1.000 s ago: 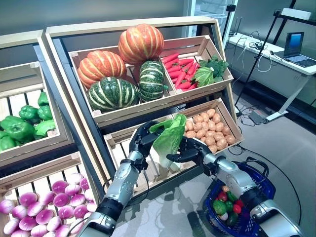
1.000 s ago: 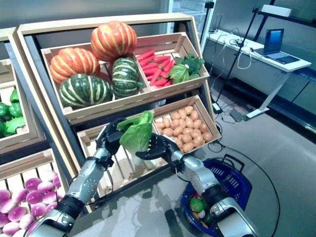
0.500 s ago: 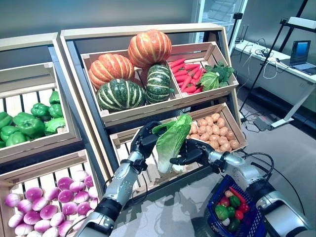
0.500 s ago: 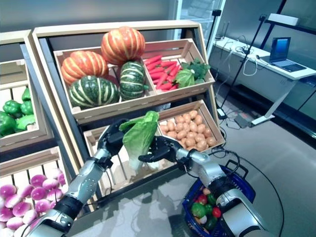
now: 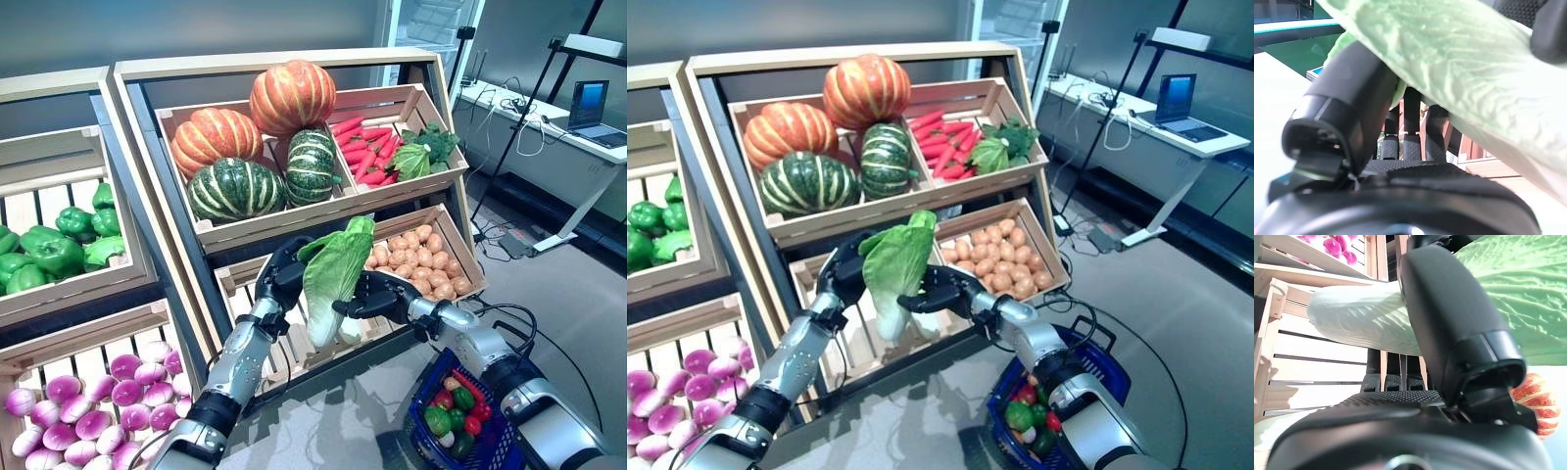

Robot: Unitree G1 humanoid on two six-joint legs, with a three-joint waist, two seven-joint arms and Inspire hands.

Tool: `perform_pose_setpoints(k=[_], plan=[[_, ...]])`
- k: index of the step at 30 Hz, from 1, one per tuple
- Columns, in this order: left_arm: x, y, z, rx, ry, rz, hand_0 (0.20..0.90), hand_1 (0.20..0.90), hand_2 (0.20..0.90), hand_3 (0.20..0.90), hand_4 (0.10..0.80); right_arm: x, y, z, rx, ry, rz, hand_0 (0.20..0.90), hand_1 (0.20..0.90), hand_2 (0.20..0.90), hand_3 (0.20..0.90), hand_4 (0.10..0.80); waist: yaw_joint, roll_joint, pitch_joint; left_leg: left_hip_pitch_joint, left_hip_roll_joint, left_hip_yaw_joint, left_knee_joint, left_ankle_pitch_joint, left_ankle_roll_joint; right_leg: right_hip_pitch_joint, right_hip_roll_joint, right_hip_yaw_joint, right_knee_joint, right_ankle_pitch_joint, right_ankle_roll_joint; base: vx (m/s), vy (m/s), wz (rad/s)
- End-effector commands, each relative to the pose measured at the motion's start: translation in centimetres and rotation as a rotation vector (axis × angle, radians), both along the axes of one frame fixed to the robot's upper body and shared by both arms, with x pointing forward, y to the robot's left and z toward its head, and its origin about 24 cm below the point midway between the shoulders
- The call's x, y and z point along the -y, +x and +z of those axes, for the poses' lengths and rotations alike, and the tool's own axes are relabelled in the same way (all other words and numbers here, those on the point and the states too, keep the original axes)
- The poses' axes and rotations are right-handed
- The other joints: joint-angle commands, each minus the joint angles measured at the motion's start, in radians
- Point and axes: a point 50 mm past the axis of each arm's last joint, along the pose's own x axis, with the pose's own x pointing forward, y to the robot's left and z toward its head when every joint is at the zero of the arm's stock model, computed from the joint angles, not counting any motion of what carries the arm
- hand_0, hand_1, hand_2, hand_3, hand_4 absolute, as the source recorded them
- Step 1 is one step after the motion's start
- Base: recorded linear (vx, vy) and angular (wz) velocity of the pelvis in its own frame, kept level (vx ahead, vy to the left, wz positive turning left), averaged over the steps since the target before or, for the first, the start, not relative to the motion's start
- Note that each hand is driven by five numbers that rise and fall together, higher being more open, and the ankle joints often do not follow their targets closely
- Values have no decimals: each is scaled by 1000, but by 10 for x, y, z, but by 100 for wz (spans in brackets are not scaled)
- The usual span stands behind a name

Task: Put vegetables into the basket

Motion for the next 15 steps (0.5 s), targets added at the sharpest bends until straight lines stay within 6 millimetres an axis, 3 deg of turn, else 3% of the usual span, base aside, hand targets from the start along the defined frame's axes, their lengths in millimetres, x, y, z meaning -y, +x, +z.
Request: perform_pose_setpoints(k=[1, 6, 7, 10, 15], plan=[[62, 20, 52, 216, -78, -217, 300, 300, 300, 300, 400, -35, 37, 90, 320, 340, -41, 300, 300, 300, 300, 400, 0, -5, -64, -37, -64, 0, -7, -57, 61, 24, -16, 25, 2, -48, -60, 0, 0, 0], [60, 20, 48, 192, -33, -201, 300, 300, 300, 300, 400, -32, 38, 89, 318, 333, -65, 300, 300, 300, 300, 400, -1, -4, -64, -36, -64, 1, -7, -58, 62, 23, -16, 29, 2, -48, -59, 0, 0, 0], [59, 20, 46, 185, -19, -201, 900, 900, 900, 900, 800, -31, 38, 88, 316, 330, -71, 300, 300, 300, 300, 400, -1, -4, -64, -36, -65, 2, -7, -58, 63, 23, -16, 30, 2, -47, -59, 0, 0, 0], [53, 19, 40, 164, 31, -199, 900, 900, 900, 900, 800, -24, 37, 84, 311, 311, -94, 300, 300, 300, 300, 400, -4, -3, -64, -35, -64, 6, -7, -58, 62, 24, -15, 31, 2, -47, -59, 10, 6, 0], [24, 19, 30, 128, 156, -129, 900, 900, 900, 900, 800, 8, 31, 63, 271, 261, -198, 300, 300, 300, 300, 400, -13, -3, -60, -34, -62, 19, -7, -57, 63, 20, -12, 38, 2, -43, -55, 14, 8, 0]])
